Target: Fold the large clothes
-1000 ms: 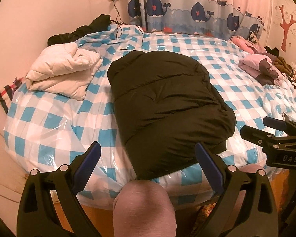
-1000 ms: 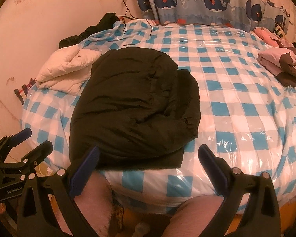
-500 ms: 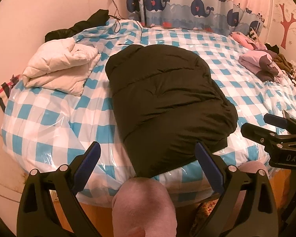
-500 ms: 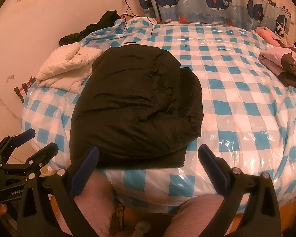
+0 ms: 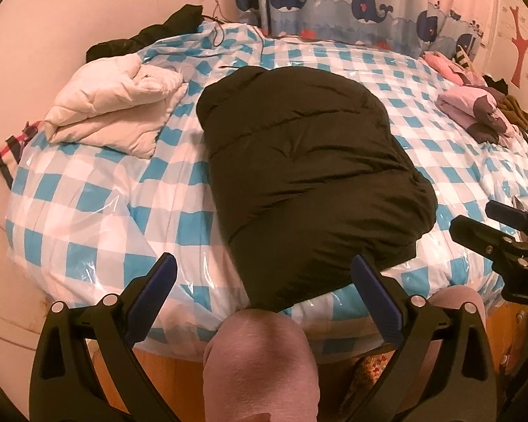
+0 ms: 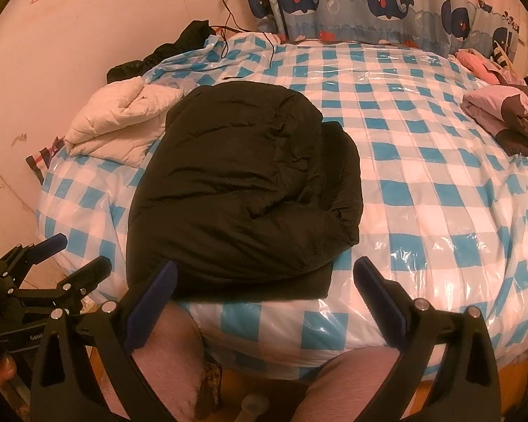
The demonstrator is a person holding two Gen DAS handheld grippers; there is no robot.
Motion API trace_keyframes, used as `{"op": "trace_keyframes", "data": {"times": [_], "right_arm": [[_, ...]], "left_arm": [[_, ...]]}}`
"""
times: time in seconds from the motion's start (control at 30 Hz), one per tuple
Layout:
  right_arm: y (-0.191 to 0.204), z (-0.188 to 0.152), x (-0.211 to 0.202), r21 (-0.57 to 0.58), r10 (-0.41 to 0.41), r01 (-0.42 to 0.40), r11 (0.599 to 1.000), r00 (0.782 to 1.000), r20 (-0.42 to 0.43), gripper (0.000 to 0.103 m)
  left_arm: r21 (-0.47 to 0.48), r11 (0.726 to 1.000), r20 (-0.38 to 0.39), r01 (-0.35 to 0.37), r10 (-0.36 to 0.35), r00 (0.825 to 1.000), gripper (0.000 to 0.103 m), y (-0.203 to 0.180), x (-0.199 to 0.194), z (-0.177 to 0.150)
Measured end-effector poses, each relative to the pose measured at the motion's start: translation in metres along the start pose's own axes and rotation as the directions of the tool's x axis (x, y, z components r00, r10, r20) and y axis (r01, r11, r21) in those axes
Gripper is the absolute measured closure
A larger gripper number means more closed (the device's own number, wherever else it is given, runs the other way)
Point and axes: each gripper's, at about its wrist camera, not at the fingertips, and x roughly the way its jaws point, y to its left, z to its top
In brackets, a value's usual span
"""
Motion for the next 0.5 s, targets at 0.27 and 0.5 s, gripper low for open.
{"op": "trace_keyframes", "data": {"times": [0.27,0.5], "right_arm": [[0.0013,-0.0006,-0.001,0.003,0.003,-0.003,1.0,1.0,-0.005,0.007],[0.0008,-0.0009,-0.0011,0.005,0.003,-0.003,1.0,1.0,-0.006,0.007]], "left_arm": [[-0.013,1.0,-0.014,0.005,-0.005,1.0,0.008,0.0016,0.0006,-0.0022],[-0.005,1.0,-0.019,0.004,-0.004,1.0,0.008,-0.001,0.0008,-0.0028]]}}
